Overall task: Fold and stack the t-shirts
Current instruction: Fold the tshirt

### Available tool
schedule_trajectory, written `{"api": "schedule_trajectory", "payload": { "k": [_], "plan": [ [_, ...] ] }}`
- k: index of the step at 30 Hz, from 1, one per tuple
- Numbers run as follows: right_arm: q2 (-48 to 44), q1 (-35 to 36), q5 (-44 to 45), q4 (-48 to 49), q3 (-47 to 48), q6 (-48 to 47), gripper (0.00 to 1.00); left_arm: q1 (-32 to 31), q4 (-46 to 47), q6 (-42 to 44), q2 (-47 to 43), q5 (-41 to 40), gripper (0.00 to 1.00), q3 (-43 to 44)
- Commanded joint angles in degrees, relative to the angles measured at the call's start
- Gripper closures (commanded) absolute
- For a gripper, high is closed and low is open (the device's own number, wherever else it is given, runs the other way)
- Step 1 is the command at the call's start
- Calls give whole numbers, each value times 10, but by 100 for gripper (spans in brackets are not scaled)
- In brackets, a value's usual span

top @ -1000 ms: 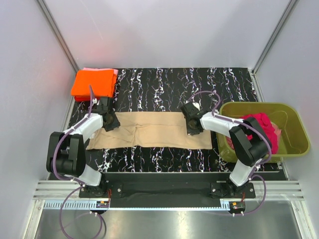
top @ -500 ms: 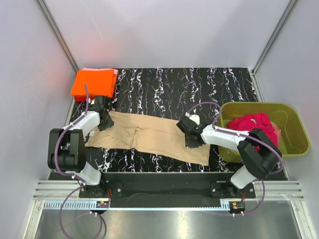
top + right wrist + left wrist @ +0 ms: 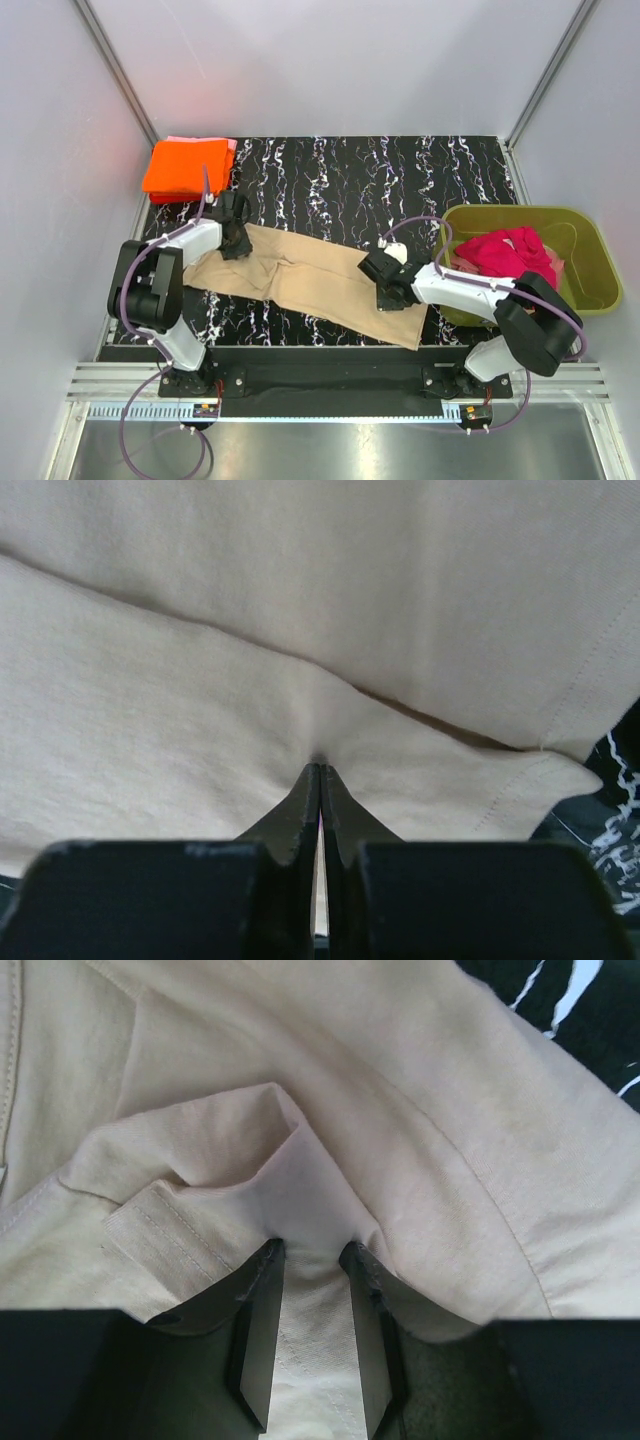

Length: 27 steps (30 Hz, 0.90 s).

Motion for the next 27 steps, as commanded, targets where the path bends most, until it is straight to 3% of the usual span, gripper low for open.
{"api": "schedule_trajectory", "payload": {
  "k": [1,17,27],
  "plan": [
    [-39,7,7,-39,8,13,94,-21,18,-16,32,6,63,20],
    [-152,8,53,-72,99,-18,91,-111,24,15,183,61,63,204],
    [-155,7,105,-48,156,-50,92,-106,15,37,359,165,62,485]
  ]
}}
